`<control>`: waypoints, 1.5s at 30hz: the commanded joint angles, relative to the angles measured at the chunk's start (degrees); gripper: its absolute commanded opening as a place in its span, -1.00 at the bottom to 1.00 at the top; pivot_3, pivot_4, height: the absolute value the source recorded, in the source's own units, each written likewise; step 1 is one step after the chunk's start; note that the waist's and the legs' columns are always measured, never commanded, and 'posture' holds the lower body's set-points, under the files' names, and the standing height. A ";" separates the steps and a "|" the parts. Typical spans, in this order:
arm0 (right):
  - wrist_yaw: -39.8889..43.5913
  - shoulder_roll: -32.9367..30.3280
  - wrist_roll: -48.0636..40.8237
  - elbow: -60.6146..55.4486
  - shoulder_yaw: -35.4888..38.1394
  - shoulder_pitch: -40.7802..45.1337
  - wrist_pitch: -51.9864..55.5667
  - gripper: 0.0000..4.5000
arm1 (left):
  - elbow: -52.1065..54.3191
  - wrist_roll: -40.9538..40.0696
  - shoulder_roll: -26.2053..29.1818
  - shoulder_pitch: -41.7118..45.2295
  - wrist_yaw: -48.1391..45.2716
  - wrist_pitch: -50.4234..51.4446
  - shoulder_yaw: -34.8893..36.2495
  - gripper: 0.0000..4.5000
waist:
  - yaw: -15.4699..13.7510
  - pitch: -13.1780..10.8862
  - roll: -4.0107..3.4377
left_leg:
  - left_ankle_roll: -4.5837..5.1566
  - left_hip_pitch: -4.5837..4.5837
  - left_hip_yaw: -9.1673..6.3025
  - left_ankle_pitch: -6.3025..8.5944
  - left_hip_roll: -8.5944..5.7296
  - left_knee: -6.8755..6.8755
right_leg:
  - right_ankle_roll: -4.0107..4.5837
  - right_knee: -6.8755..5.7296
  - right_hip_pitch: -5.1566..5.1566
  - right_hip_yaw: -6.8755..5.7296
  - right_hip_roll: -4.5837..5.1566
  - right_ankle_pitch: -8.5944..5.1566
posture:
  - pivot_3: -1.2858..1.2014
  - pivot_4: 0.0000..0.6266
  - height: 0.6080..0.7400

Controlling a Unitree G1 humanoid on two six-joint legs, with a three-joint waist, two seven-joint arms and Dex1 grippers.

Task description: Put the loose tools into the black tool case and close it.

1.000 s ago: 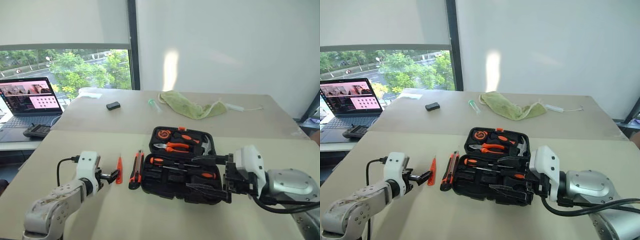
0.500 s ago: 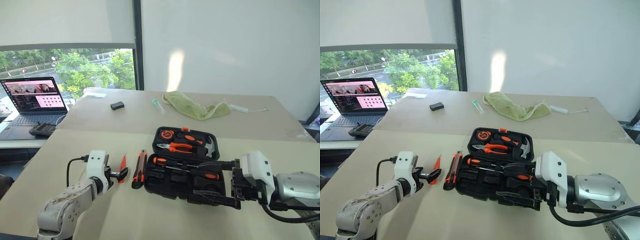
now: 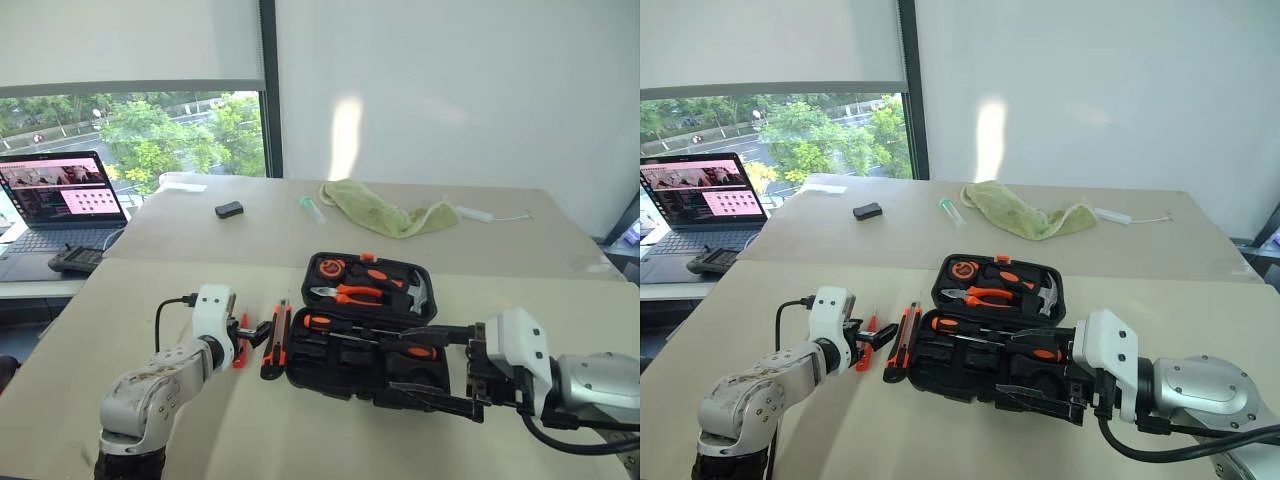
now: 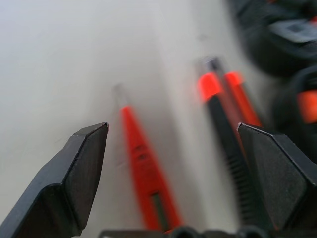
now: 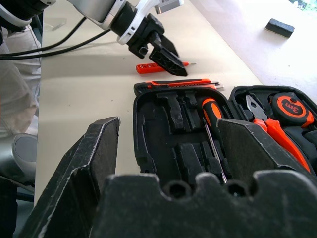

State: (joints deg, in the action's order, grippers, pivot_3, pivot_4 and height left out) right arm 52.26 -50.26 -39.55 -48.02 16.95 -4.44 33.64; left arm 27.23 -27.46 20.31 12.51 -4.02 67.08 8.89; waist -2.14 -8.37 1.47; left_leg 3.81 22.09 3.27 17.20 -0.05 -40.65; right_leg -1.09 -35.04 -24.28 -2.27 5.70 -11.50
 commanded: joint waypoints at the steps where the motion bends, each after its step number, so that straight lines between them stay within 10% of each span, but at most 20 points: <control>1: 0.05 -0.95 -0.93 -1.85 3.03 -0.43 -1.43 0.63 | 1.00 1.63 -0.05 -2.16 0.66 1.29 -1.37 1.00 | -0.03 0.00 0.00 | 0.00 -0.01 0.00 0.00 0.00 0.00 | 0.00 0.00 0.01 0.01 0.04 0.00 | 0.03 -0.52 1.00; 3: 0.21 -1.26 -1.03 -1.72 3.53 -0.66 -1.38 0.63 | 0.60 1.85 -0.93 -3.38 0.73 1.64 -1.88 1.00 | 0.00 0.03 -0.05 | 0.01 -0.03 0.00 0.01 0.00 0.00 | 0.00 0.00 0.02 0.04 0.40 0.00 | 0.03 -0.52 1.00; 15: -0.36 -1.77 -2.02 -2.66 5.42 -2.64 -1.08 0.66 | 0.84 -0.06 -1.85 -5.56 -6.08 -7.36 2.19 -0.79 | -0.09 0.20 -0.33 | 0.03 -0.07 0.01 0.02 0.00 0.00 | 0.06 0.00 0.05 0.02 0.46 -0.04 | 0.03 -0.52 1.00; 21: -3.00 -0.11 -1.57 -4.96 7.31 -6.35 -1.05 0.66 | -3.63 -11.84 7.09 7.46 -30.32 -10.69 1.59 -0.79 | -0.69 0.03 -0.06 | -0.02 0.16 -0.03 -0.03 -0.02 -0.08 | 0.18 -0.03 -0.08 -0.15 0.30 -0.11 | 0.03 -0.52 1.00; 29: -5.91 1.61 -1.26 -8.02 10.21 -11.28 -1.38 0.66 | -23.61 0.86 15.92 28.37 -65.44 -29.71 -25.11 -0.79 | -0.14 0.07 -0.16 | 0.23 0.07 0.28 0.10 -0.19 -0.18 | 0.13 0.08 0.02 -0.03 -0.20 -0.17 | 0.03 -0.52 1.00; 45: -5.31 3.45 -1.56 -11.98 19.60 -24.39 -3.79 0.66 | -48.05 21.76 5.52 39.23 -74.87 -50.48 -39.62 -0.79 | 0.02 0.02 -0.08 | 0.35 0.21 0.26 0.17 -0.09 -0.29 | -0.34 0.04 -0.07 0.00 -0.29 -0.08 | 0.03 -0.52 1.00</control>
State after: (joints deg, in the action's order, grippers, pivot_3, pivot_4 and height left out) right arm 47.42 -46.78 -40.71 -58.41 34.93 -28.44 31.90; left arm -20.98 -6.78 25.67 50.64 -77.96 18.16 -31.52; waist -2.12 -8.35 1.39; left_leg 4.15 22.30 3.53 17.37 -0.13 -40.95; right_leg -1.43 -34.99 -24.34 -2.28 5.40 -11.58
